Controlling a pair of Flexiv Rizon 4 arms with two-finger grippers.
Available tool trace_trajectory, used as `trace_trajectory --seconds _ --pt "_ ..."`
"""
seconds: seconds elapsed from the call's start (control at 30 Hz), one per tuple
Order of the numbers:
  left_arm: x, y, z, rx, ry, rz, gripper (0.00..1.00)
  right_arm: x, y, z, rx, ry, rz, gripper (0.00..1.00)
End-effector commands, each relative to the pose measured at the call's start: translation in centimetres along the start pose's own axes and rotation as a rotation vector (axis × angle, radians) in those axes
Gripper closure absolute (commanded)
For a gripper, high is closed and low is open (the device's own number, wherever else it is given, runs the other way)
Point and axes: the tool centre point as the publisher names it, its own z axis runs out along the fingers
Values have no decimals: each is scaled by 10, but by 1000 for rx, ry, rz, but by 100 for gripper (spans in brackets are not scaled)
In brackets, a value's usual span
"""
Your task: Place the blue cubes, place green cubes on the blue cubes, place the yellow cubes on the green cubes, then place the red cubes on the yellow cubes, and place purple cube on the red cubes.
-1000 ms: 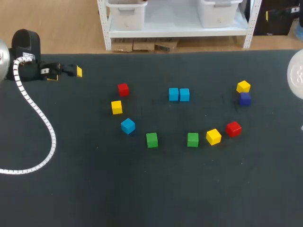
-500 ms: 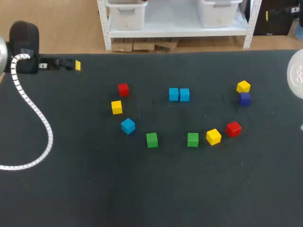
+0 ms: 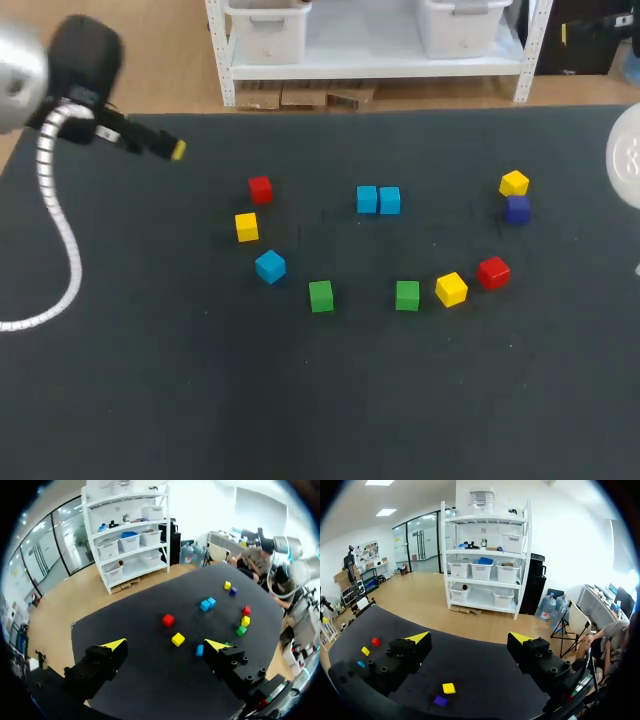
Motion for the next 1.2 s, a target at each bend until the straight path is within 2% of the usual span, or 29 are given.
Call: trace_trajectory --seconds 0.03,0.2,0.33,0.5,0.63,0.8,0.93,1.2 --pt "-10 -18 23 -114 200 74 0 0 -1 0 -2 0 -1 0" --pt "-3 -30 46 -147 267 123 0 0 -1 0 -2 0 -1 0" --pt "4 -37 61 -131 312 37 0 0 -1 0 -2 0 -1 0" --pt "19 -55 79 -71 361 -67 0 0 -1 0 -2 0 -1 0" --pt "26 -65 83 -57 379 -31 0 0 -1 0 -2 0 -1 0" --pt "34 -64 86 -60 402 -8 0 0 -1 0 -2 0 -1 0" --pt "32 -64 89 -45 371 -4 0 0 -1 0 -2 0 -1 0" --pt "44 -79 118 44 401 -2 0 0 -1 0 -2 0 -1 0"
